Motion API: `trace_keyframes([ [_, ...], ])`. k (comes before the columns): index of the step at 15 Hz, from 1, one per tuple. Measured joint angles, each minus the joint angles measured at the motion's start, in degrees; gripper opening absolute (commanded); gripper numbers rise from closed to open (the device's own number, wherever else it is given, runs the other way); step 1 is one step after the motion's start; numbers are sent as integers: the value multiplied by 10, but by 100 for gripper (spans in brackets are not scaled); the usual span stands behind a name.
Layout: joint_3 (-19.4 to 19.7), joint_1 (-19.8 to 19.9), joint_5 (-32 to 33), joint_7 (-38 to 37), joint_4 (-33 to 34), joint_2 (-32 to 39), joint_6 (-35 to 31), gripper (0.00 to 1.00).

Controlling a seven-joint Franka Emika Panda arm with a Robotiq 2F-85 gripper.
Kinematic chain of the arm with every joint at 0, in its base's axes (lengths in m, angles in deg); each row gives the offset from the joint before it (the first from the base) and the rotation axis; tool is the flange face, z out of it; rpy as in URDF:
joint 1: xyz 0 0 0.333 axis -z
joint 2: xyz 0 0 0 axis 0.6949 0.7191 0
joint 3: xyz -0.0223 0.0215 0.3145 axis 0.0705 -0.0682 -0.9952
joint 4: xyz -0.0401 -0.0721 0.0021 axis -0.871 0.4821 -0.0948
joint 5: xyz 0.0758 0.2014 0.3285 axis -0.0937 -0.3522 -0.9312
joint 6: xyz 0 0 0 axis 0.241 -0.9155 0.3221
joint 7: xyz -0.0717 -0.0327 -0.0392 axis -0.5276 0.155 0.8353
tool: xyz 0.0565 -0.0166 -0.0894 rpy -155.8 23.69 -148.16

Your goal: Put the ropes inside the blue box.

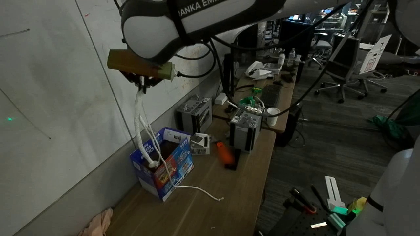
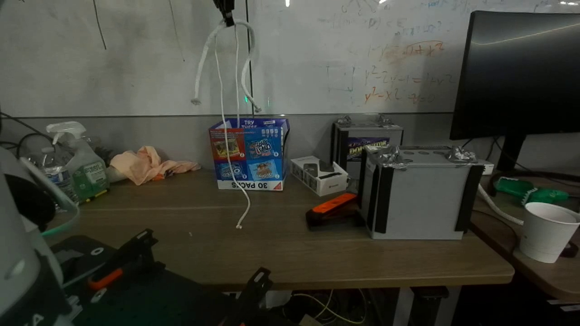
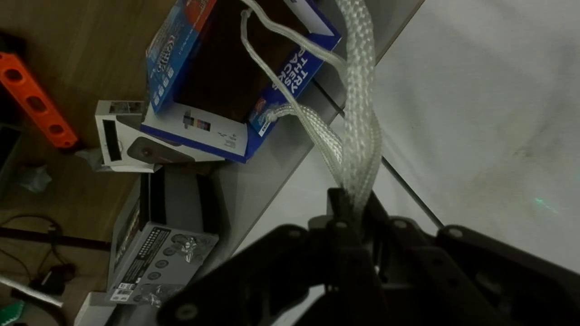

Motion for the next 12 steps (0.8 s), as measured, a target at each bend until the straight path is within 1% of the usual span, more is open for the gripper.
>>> trace_keyframes([
  [5,20,-1,12,-57,13,31,2,3],
  [12,67,0,11,-98,61,83,1,3],
])
